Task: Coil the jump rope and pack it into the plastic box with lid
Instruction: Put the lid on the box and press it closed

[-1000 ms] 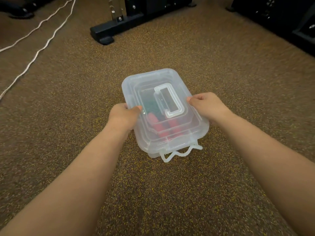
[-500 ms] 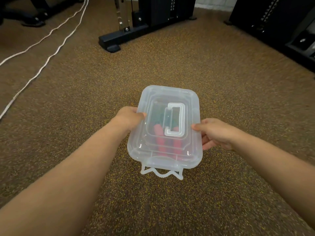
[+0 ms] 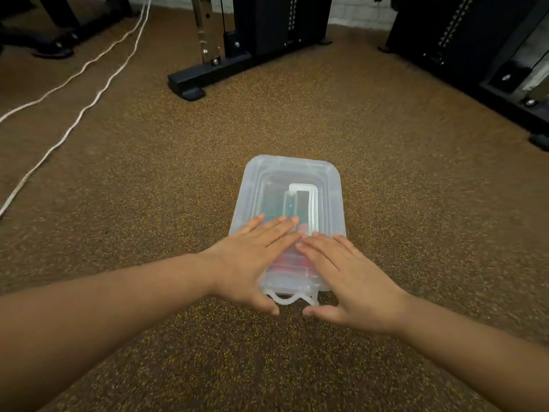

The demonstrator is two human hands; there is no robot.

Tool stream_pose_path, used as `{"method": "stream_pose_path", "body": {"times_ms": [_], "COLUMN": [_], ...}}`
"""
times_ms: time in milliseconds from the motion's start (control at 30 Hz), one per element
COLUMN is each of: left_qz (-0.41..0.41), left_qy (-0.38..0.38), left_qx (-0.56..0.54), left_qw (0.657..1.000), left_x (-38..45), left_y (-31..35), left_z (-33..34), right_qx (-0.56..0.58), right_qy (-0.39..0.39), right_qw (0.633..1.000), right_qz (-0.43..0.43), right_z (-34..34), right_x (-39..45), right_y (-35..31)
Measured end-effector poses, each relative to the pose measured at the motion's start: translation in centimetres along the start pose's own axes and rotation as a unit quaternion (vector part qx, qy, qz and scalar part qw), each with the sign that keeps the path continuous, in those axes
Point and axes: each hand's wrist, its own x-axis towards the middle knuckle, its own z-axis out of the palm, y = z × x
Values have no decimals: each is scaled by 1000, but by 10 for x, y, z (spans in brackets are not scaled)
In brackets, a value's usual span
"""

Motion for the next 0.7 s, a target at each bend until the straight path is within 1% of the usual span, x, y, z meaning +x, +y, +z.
{"method": "stream_pose_path", "body": {"times_ms": [167, 300, 433, 700], "left_qz": [-20, -33, -27, -18], "left_qy": [24, 17, 15, -1], "left_qx": [-28, -49, -54, -100], "left_qw": [999, 998, 998, 995], "left_x": [-1, 0, 0, 1], "left_y": [10, 18, 20, 18], "left_z": [3, 4, 0, -4], "right_qx": [14, 28, 57, 80], "right_qy": [-2, 7, 7, -1], "right_qw": [1000, 999, 998, 995], "right_qz": [-16, -24, -30, -62], "right_z": [-4, -5, -5, -14], "right_x": [1, -1, -1, 3], "right_y": [6, 12, 14, 24]}}
